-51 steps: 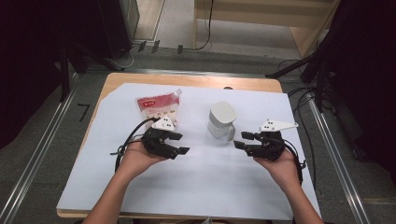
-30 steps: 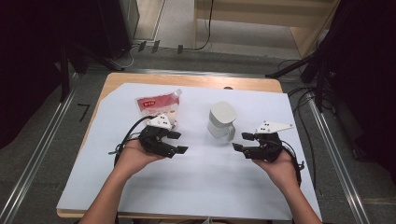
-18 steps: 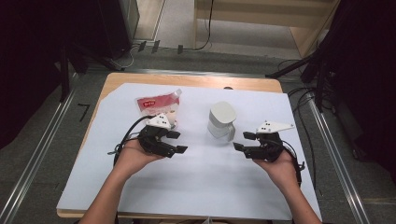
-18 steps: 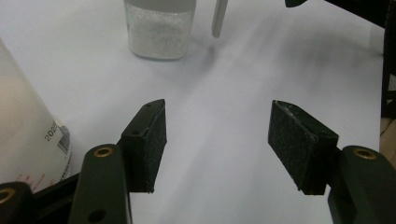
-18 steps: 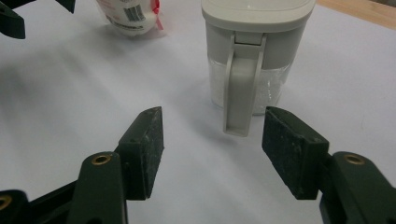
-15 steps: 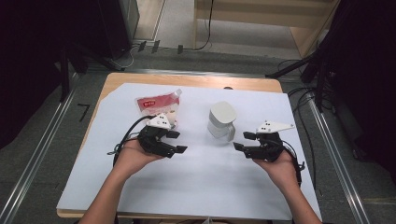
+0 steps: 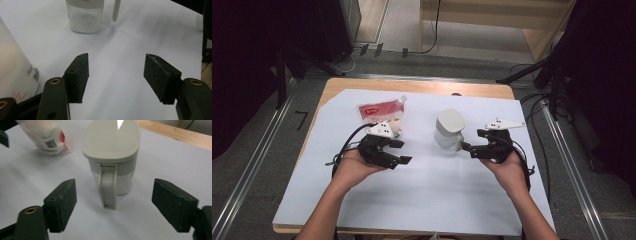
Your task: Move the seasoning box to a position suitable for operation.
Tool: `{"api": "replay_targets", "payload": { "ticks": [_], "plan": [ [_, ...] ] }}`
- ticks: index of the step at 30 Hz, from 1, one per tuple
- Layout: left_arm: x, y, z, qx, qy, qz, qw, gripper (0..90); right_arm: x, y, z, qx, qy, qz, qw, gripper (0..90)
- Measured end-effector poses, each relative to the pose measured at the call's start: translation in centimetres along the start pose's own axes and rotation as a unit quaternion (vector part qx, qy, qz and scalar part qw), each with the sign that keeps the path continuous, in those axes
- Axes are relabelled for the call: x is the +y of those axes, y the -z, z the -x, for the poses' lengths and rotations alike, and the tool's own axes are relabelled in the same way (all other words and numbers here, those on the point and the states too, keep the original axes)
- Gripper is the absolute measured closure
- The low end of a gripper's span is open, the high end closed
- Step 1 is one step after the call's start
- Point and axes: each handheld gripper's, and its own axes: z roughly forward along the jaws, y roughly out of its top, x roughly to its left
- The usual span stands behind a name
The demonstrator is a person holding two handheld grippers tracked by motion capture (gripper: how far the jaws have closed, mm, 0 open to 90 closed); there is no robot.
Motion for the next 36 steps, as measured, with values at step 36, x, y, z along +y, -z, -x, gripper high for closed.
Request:
{"api": "replay_targets", "payload": {
  "ticks": [36],
  "plan": [
    [-0.5, 0.0, -0.7, -0.006, 0.01, 0.003, 0.9999, 38.2, 2.2, -8.4, -0.8, -0.031, -0.028, -0.024, 0.9988, 3.4]
  ]
}}
